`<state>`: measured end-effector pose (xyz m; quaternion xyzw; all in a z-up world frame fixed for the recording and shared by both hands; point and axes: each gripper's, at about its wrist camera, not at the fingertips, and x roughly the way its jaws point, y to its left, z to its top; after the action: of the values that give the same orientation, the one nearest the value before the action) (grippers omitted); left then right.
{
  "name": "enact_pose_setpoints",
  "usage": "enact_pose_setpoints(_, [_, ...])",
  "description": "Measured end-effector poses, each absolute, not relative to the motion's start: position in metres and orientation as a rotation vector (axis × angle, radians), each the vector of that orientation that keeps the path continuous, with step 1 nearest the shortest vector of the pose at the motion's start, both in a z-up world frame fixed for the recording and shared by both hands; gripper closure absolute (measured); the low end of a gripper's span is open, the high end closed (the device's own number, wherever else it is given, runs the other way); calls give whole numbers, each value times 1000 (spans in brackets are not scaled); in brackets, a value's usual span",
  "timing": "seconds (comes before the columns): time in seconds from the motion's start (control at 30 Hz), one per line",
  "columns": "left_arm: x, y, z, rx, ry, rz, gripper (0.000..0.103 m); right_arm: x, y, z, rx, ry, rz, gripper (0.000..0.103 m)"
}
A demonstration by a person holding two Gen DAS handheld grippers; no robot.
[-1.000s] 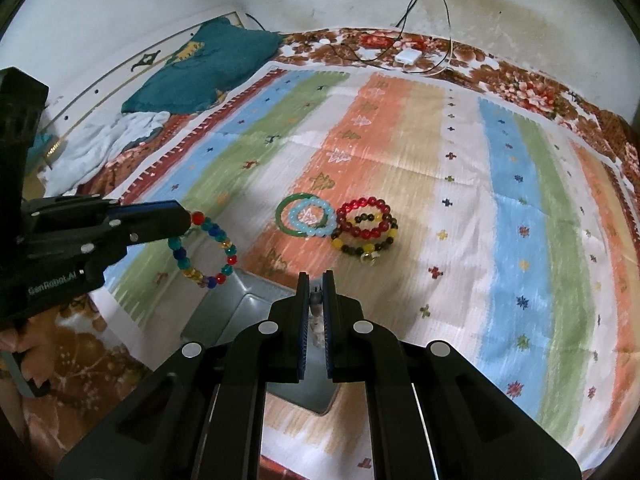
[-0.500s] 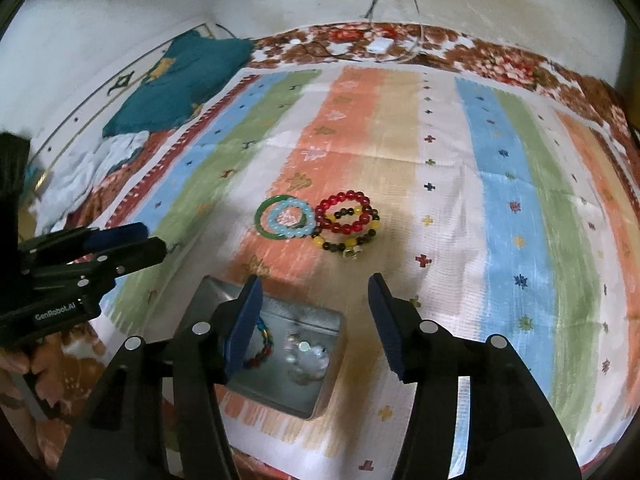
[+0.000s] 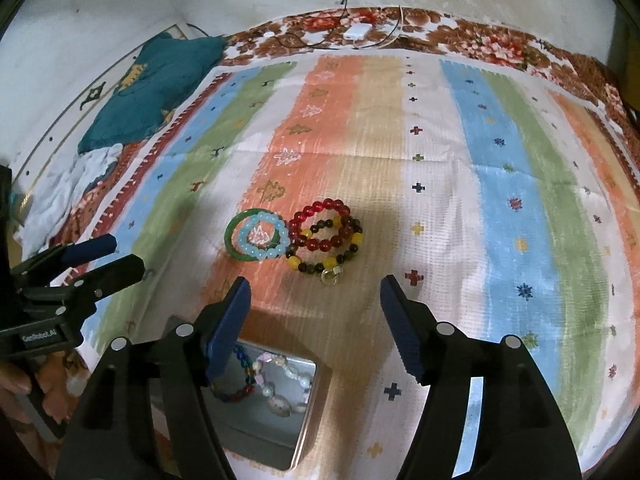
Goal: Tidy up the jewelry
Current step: 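Move both open tools back over the remaining bracelets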
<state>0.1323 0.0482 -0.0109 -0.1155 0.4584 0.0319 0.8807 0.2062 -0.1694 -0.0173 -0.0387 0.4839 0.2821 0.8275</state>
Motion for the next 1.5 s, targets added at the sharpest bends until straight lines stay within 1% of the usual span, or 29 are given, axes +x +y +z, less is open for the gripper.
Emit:
enact_pose_setpoints(0.07, [135, 50, -13, -242, 954, 66, 20, 210, -168, -20, -79, 1036, 596, 36])
enact_pose_setpoints(0.2, [142, 54, -18, -249, 963, 70, 18, 220, -167, -27, -83, 1052, 576, 36])
enact_pose_setpoints(0.63, [169, 56, -42, -243, 1008, 46, 18, 247, -150, -44, -125, 1067, 551, 36])
enact_pose_setpoints(0.87, [180, 58, -51, -246, 1022, 36, 18, 256, -146, -45, -115, 1060, 545, 36])
enact_pose_setpoints(1.17, [190, 58, -56, -226, 1021, 38, 18, 270, -140, -60, -123, 1082, 522, 36])
enact_pose_setpoints(1.5, [203, 71, -72, -302, 1059, 21, 20, 281, -132, -71, -127, 1098, 519, 36])
